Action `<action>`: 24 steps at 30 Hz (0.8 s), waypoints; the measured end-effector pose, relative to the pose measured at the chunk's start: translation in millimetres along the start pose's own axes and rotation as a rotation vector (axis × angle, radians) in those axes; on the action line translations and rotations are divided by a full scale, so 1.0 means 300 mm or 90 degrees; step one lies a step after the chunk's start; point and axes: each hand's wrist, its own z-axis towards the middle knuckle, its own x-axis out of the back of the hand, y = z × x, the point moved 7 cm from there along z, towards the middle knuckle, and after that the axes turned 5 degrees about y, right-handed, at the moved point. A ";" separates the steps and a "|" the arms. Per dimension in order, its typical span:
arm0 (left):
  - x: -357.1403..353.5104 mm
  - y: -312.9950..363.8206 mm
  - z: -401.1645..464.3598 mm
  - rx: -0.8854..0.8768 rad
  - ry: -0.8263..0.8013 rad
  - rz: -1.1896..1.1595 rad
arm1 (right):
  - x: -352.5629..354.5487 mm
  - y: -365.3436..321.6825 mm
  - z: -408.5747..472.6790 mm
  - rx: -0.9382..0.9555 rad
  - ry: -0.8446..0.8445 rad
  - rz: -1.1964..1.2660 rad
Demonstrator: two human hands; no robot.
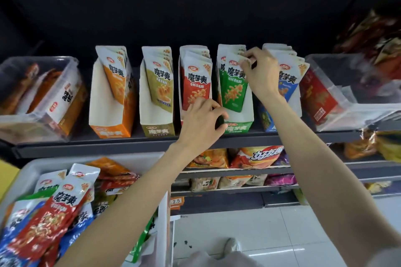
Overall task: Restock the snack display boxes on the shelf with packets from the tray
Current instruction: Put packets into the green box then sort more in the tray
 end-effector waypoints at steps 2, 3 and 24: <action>0.003 -0.002 -0.003 0.002 0.001 -0.008 | 0.008 0.009 -0.012 -0.015 0.015 0.047; 0.004 -0.003 -0.006 0.002 0.002 -0.013 | 0.016 0.013 -0.023 -0.020 0.025 0.067; 0.017 0.010 -0.012 -0.015 0.006 -0.013 | 0.012 0.007 -0.030 -0.084 0.018 -0.105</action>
